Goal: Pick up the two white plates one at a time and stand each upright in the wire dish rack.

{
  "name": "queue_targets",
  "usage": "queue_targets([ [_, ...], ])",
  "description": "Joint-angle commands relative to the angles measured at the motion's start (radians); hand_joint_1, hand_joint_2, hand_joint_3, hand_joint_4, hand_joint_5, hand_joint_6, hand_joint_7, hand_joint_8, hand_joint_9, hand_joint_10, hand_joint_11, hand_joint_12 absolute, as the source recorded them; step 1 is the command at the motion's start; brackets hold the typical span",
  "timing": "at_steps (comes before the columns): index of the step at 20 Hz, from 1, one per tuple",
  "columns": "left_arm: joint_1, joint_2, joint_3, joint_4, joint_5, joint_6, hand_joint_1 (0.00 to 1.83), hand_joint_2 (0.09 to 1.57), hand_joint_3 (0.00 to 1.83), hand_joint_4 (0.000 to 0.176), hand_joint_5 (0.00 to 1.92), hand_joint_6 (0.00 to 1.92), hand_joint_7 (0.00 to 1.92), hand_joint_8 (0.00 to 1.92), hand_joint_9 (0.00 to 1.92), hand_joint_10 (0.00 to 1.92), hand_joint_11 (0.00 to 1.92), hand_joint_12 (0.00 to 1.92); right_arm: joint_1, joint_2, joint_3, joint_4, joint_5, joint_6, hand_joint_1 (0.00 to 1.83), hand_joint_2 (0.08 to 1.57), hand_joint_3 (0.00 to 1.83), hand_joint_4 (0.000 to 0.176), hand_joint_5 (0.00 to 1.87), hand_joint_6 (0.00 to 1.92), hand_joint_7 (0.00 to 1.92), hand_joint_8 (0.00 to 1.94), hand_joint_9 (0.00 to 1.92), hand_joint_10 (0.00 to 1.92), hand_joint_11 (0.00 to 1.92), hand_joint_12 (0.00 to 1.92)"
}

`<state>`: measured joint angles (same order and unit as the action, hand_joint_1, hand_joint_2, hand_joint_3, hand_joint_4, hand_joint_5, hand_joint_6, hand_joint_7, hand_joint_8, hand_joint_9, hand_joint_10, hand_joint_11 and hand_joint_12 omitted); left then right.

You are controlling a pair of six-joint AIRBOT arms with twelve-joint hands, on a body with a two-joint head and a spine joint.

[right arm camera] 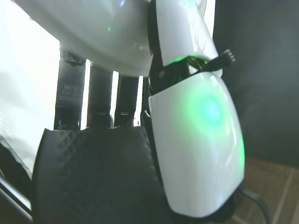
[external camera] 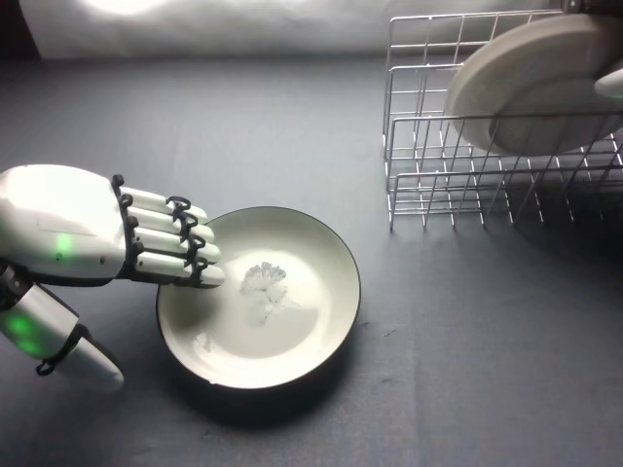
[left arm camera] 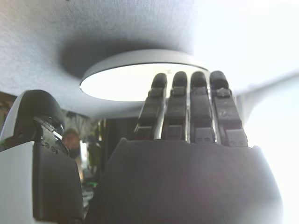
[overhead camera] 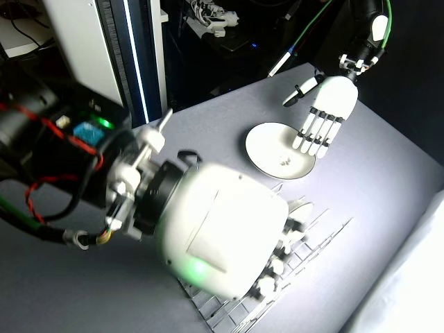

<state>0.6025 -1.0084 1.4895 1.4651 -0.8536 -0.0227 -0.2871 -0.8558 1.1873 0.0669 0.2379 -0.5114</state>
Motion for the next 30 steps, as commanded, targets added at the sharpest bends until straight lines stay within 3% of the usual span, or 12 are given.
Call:
queue_targets([
  [1,-0.003,0.001,0.007,-0.056,-0.038,-0.001,0.00,1.08,0.00,0.000,0.02,0.00,0.02,0.00,0.00,0.00,0.01,0.01,0.003,0.005,0.011,0.011,0.149,0.008,1.37,1.13,0.00,0.000,0.85,1.16,0.96,1.01,0.88,1.20,0.77,1.27],
  [4,0.002,-0.001,0.008,-0.056,-0.038,-0.001,0.00,1.09,0.00,0.000,0.03,0.00,0.04,0.01,0.02,0.01,0.03,0.02,-0.027,-0.003,0.023,0.010,0.164,0.008,1.35,1.20,0.00,0.000,0.73,1.34,0.84,1.20,0.75,1.39,0.61,1.30],
  [5,0.006,-0.001,0.009,-0.056,-0.038,-0.001,0.00,1.08,0.00,0.000,0.04,0.01,0.04,0.01,0.03,0.01,0.04,0.02,-0.040,-0.005,0.023,0.003,0.171,0.008,1.19,1.24,0.00,0.000,0.70,1.43,0.77,1.29,0.64,0.90,0.50,1.25],
  [6,0.008,-0.001,0.009,-0.056,-0.038,-0.001,0.00,1.08,0.00,0.000,0.04,0.01,0.05,0.01,0.03,0.01,0.05,0.03,-0.047,-0.006,0.023,-0.002,0.178,0.008,1.28,1.18,0.00,0.000,0.62,0.74,0.68,0.66,0.63,0.61,0.42,1.20],
  [7,0.008,-0.001,0.010,-0.056,-0.038,-0.001,0.00,1.06,0.00,0.000,0.05,0.01,0.04,0.01,0.03,0.01,0.03,0.02,-0.057,-0.006,0.023,-0.004,0.186,0.008,1.27,1.15,0.00,0.000,0.58,0.36,0.63,0.24,0.57,0.35,0.27,1.14],
  [9,0.008,-0.001,0.014,-0.056,-0.038,-0.001,0.00,1.07,0.00,0.000,0.05,0.01,0.03,0.00,0.01,0.00,0.01,0.01,-0.066,-0.006,0.023,-0.019,0.191,0.008,1.18,1.13,0.00,0.000,0.43,0.05,0.42,0.01,0.39,0.06,0.03,1.00],
  [10,0.008,-0.001,0.016,-0.056,-0.038,-0.001,0.00,1.07,0.00,0.000,0.05,0.01,0.03,0.00,0.01,0.00,0.01,0.01,-0.067,-0.006,0.022,-0.021,0.195,0.008,1.16,1.14,0.00,0.000,0.40,0.02,0.38,0.00,0.35,0.03,0.01,0.96],
  [13,0.018,-0.001,0.018,-0.056,-0.037,-0.001,0.00,1.08,0.00,0.000,0.05,0.00,0.04,0.00,0.02,0.01,0.03,0.02,-0.050,-0.006,0.016,-0.035,0.217,0.008,0.96,1.10,0.00,0.000,0.03,0.00,0.02,0.00,0.02,0.00,0.00,0.08],
  [14,0.022,-0.001,0.019,-0.056,-0.036,-0.001,0.00,1.08,0.00,0.000,0.05,0.00,0.05,0.01,0.03,0.01,0.03,0.02,-0.036,-0.004,0.008,-0.049,0.229,0.008,0.98,1.06,0.00,0.000,0.00,0.00,0.00,0.00,0.00,0.00,0.00,0.01],
  [19,0.033,-0.002,0.022,-0.057,-0.033,-0.001,0.00,1.09,0.00,0.000,0.03,0.01,0.03,0.01,0.00,0.00,0.00,0.00,0.049,0.018,-0.074,-0.147,0.239,0.009,1.21,0.83,0.00,0.000,0.00,0.00,0.00,0.00,0.00,0.00,0.00,0.00],
  [23,0.042,-0.004,0.022,-0.057,-0.034,-0.007,0.00,1.09,0.00,0.000,0.06,0.01,0.05,0.01,0.01,0.00,0.00,0.00,0.063,0.023,-0.145,-0.276,0.280,0.010,1.40,0.90,0.02,0.000,0.00,0.00,0.00,0.00,0.00,0.00,0.00,0.00],
  [30,0.143,-0.034,0.029,-0.057,-0.054,-0.074,0.00,1.09,0.00,0.000,0.01,0.00,0.01,0.01,0.00,0.00,0.01,0.00,-0.011,0.010,-0.238,-0.570,0.395,0.008,1.42,0.95,0.03,0.000,0.00,0.00,0.00,0.00,0.00,0.00,0.00,0.00],
])
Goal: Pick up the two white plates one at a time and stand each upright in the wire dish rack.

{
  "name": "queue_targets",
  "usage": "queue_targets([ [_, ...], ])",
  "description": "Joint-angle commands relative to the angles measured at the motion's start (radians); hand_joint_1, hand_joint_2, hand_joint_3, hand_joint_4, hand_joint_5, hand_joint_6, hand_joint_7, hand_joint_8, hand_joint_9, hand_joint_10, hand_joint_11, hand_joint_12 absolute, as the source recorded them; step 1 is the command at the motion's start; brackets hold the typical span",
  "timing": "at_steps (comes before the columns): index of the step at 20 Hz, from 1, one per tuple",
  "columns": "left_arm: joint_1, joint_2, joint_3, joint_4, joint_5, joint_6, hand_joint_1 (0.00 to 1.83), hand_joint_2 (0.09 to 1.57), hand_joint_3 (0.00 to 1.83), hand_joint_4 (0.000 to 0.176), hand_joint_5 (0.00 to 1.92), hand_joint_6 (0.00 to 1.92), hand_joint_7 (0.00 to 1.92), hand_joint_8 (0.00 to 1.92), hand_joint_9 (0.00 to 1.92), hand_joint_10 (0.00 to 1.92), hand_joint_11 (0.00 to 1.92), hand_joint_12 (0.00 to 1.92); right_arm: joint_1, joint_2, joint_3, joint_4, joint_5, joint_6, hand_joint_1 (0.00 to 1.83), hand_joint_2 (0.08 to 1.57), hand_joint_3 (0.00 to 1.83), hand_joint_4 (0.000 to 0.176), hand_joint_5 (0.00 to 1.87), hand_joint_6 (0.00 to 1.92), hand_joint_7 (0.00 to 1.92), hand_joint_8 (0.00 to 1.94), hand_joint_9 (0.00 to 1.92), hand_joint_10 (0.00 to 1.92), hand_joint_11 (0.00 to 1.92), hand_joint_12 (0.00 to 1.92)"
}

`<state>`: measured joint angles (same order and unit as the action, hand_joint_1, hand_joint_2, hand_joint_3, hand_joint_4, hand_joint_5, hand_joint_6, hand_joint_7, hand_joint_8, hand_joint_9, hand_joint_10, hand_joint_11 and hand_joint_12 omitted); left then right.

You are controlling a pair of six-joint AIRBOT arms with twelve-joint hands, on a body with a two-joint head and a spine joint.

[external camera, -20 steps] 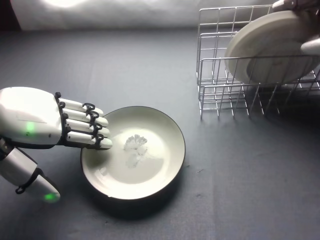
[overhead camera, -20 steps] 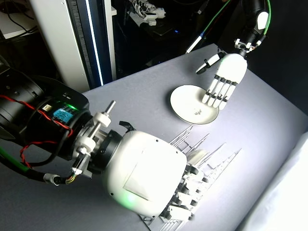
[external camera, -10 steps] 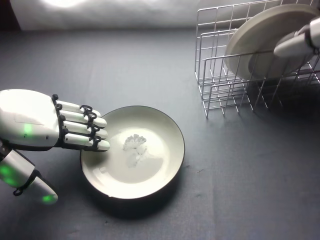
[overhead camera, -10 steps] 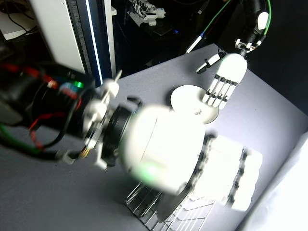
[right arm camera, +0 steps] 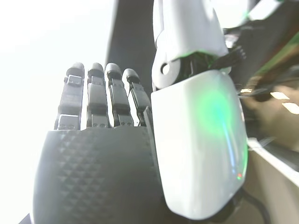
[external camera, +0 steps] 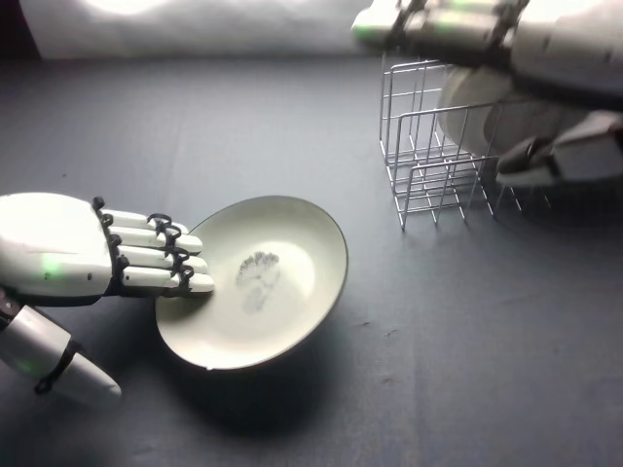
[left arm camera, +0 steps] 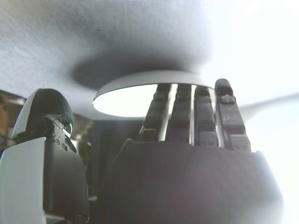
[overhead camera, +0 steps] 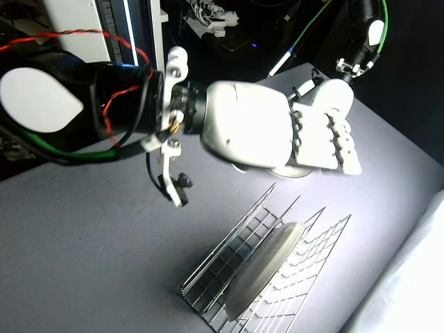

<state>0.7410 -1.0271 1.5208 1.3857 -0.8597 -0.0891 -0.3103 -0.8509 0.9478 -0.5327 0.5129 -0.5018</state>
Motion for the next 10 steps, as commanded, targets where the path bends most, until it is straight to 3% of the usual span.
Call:
queue_targets([
  [1,0.015,-0.018,-0.002,0.023,-0.050,-0.015,0.00,1.08,0.00,0.000,0.01,0.00,0.02,0.01,0.00,0.00,0.01,0.00,0.005,0.003,-0.007,0.014,0.120,-0.002,1.42,0.95,0.02,0.000,0.00,0.00,0.00,0.00,0.00,0.00,0.00,0.00],
  [5,0.069,-0.031,-0.005,0.023,-0.064,-0.040,0.00,1.09,0.00,0.000,0.03,0.00,0.03,0.00,0.01,0.00,0.03,0.01,-0.026,-0.028,-0.033,-0.098,0.118,-0.002,1.48,0.97,0.02,0.000,0.00,0.00,0.00,0.00,0.00,0.00,0.00,0.00],
  [10,0.079,-0.035,-0.003,0.023,-0.064,-0.040,0.00,1.09,0.00,0.000,0.06,0.01,0.04,0.01,0.01,0.00,0.00,0.00,-0.070,-0.104,-0.031,-0.117,0.069,-0.018,1.55,1.02,0.03,0.000,0.00,0.00,0.00,0.00,0.00,0.00,0.00,0.00],
])
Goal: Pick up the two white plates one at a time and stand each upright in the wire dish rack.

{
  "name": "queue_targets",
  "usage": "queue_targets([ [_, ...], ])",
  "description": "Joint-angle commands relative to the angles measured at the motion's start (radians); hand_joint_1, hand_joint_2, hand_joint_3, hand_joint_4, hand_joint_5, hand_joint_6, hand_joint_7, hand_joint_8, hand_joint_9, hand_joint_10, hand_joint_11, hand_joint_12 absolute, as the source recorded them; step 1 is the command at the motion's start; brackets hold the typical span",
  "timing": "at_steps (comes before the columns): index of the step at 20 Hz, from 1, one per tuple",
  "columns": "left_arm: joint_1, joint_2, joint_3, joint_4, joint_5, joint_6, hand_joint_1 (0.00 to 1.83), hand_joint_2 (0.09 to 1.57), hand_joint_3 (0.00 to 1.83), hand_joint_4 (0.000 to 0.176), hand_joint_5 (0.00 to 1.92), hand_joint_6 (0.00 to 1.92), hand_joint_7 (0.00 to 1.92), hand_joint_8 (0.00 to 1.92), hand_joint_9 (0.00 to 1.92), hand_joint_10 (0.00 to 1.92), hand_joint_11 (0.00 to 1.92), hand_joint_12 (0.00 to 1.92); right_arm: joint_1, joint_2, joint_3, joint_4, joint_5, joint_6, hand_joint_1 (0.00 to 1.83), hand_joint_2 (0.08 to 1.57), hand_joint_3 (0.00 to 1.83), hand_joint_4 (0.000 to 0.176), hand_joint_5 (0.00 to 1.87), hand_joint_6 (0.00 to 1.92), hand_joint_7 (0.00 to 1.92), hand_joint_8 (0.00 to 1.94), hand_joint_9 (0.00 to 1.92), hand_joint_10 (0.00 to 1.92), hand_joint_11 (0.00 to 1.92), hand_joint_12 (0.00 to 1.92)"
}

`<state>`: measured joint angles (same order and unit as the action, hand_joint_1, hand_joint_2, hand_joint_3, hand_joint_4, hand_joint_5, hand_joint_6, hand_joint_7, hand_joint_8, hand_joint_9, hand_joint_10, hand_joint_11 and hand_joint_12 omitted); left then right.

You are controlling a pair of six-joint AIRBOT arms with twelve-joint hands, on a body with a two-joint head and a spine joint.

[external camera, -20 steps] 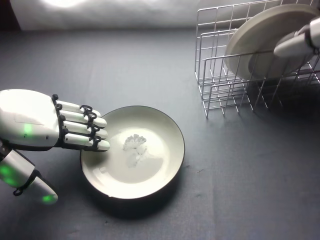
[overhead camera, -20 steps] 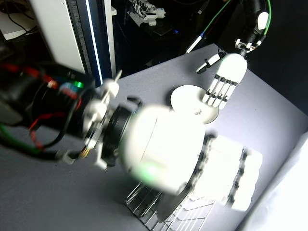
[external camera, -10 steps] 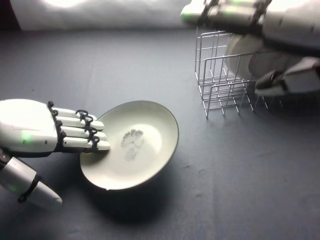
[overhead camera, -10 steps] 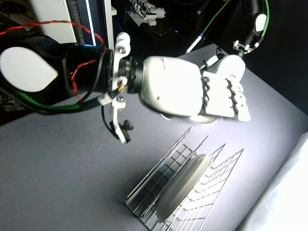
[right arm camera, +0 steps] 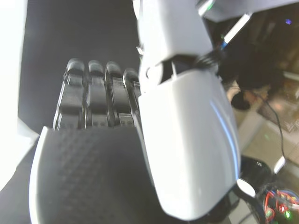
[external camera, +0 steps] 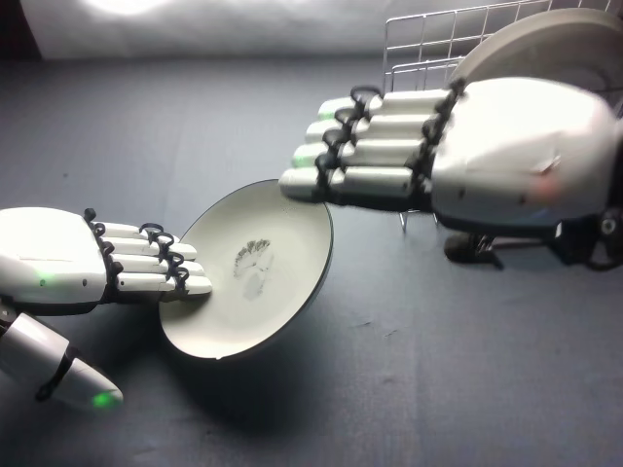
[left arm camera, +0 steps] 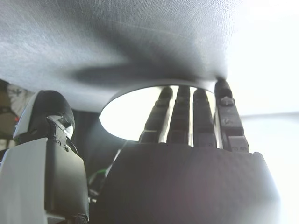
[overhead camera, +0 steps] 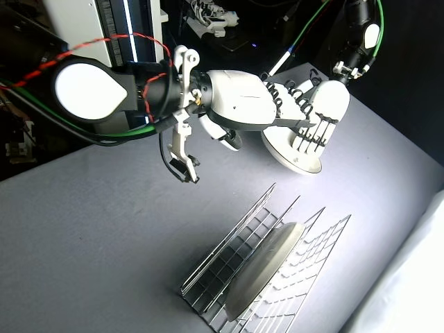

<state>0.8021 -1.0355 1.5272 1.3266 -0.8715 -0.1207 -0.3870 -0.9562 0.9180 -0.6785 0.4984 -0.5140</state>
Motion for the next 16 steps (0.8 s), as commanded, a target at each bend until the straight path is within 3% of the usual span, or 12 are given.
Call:
queue_targets([
  [1,0.018,-0.026,-0.009,0.082,-0.053,-0.008,0.00,1.09,0.00,0.000,0.06,0.01,0.04,0.01,0.01,0.00,0.00,0.00,0.002,-0.010,-0.001,0.028,0.079,-0.007,1.55,1.02,0.03,0.000,0.00,0.00,0.00,0.00,0.00,0.00,0.00,0.00],
  [6,0.019,-0.029,-0.005,0.082,-0.052,-0.007,0.00,1.09,0.00,0.000,0.03,0.00,0.03,0.00,0.01,0.00,0.01,0.01,-0.036,-0.101,0.018,0.025,0.021,-0.019,1.51,1.00,0.01,0.000,0.00,0.00,0.00,0.00,0.00,0.00,0.00,0.00],
  [12,0.021,-0.031,0.002,0.082,-0.052,-0.005,0.00,1.09,0.00,0.000,0.10,0.01,0.09,0.01,0.06,0.01,0.04,0.02,-0.053,-0.221,0.116,0.025,-0.018,-0.019,1.58,1.04,0.02,0.000,0.00,0.00,0.00,0.00,0.00,0.00,0.00,0.00],
  [16,0.020,-0.033,0.007,0.081,-0.052,-0.004,0.00,1.09,0.00,0.000,0.05,0.01,0.04,0.01,0.01,0.00,0.00,0.00,-0.071,-0.280,0.163,0.025,-0.023,-0.019,1.56,1.04,0.01,0.000,0.00,0.00,0.00,0.00,0.00,0.00,0.01,0.01],
])
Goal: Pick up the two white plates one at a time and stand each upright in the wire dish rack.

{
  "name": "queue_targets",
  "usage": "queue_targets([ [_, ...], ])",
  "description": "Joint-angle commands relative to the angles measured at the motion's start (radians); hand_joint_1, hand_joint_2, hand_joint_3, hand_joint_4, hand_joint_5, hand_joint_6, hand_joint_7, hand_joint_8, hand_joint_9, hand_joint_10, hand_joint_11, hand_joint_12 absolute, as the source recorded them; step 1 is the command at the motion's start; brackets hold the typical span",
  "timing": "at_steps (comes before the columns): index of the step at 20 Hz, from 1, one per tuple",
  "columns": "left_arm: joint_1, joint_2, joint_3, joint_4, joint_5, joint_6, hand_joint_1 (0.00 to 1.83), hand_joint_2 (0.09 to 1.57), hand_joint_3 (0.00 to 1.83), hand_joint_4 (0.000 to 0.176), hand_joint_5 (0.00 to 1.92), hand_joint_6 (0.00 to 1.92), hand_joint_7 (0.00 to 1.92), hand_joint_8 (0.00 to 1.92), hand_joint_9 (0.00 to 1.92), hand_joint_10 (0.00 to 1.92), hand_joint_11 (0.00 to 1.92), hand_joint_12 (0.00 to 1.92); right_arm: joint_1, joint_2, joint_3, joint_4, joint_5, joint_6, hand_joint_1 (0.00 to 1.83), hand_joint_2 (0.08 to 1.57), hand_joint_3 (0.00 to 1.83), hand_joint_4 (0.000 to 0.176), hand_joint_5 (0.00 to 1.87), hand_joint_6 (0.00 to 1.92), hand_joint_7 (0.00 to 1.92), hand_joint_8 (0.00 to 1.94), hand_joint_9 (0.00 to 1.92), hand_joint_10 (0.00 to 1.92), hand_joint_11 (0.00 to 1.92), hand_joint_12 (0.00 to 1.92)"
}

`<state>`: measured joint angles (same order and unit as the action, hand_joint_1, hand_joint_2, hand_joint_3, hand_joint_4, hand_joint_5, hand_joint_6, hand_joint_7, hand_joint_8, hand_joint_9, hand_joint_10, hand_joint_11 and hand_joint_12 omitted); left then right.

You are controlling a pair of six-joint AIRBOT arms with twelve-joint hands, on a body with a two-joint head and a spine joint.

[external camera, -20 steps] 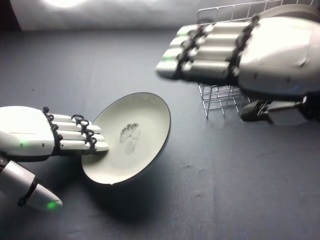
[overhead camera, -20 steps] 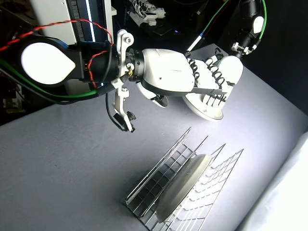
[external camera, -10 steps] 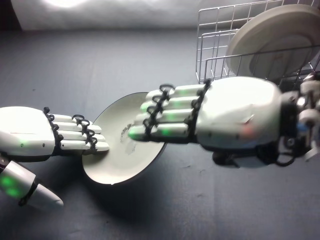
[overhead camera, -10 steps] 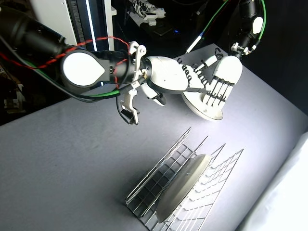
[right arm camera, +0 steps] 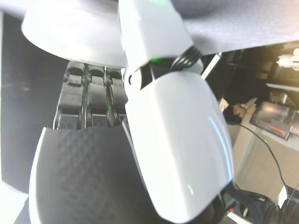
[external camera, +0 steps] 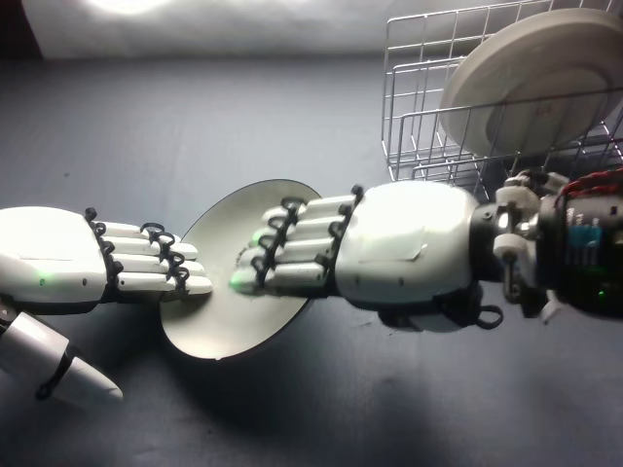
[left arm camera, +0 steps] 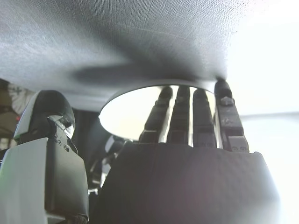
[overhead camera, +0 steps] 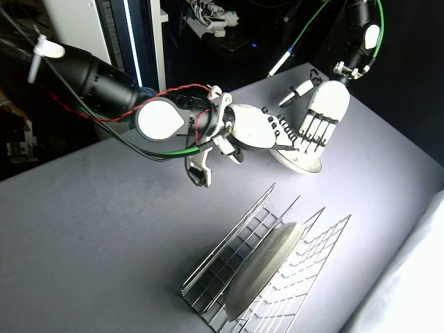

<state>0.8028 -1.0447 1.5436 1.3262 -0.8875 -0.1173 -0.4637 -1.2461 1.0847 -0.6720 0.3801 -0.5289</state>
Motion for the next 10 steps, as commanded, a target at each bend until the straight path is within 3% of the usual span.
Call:
queue_targets([
  [1,0.019,-0.025,-0.010,0.081,-0.036,-0.007,0.00,1.09,0.00,0.000,0.05,0.01,0.04,0.01,0.01,0.00,0.00,0.00,0.000,-0.002,0.006,0.019,0.095,-0.003,1.56,1.05,0.01,0.000,0.00,0.00,0.00,0.00,0.00,0.00,0.01,0.01],
  [3,0.019,-0.025,-0.010,0.081,-0.036,-0.007,0.00,1.09,0.00,0.000,0.06,0.01,0.05,0.01,0.02,0.01,0.00,0.00,-0.007,-0.034,0.038,0.019,0.095,-0.003,1.58,1.05,0.01,0.000,0.00,0.00,0.00,0.00,0.00,0.00,0.04,0.02],
  [5,0.019,-0.026,-0.008,0.081,-0.036,-0.007,0.00,1.08,0.00,0.000,0.04,0.00,0.04,0.00,0.02,0.00,0.02,0.01,-0.009,-0.065,0.071,0.019,0.099,-0.003,1.64,1.05,0.00,0.000,0.00,0.00,0.00,0.00,0.00,0.00,0.00,0.35],
  [7,0.019,-0.028,-0.007,0.081,-0.036,-0.007,0.00,1.11,0.01,0.000,0.06,0.01,0.05,0.01,0.03,0.01,0.03,0.02,-0.010,-0.093,0.103,0.019,0.105,-0.003,1.63,1.06,0.00,0.000,0.00,0.00,0.00,0.00,0.00,0.00,0.00,0.25],
  [9,0.019,-0.029,-0.005,0.081,-0.036,-0.007,0.00,1.10,0.00,0.000,0.07,0.01,0.05,0.01,0.02,0.01,0.01,0.00,-0.008,-0.111,0.124,0.019,0.106,-0.004,1.58,1.08,0.00,0.000,0.02,0.00,0.00,0.00,0.00,0.00,0.00,0.38],
  [10,0.018,-0.029,-0.005,0.081,-0.036,-0.007,0.00,1.09,0.00,0.000,0.08,0.01,0.06,0.01,0.03,0.01,0.02,0.01,-0.006,-0.120,0.134,0.019,0.107,-0.004,1.59,1.06,0.00,0.000,0.11,0.01,0.07,0.01,0.08,0.02,0.00,0.60],
])
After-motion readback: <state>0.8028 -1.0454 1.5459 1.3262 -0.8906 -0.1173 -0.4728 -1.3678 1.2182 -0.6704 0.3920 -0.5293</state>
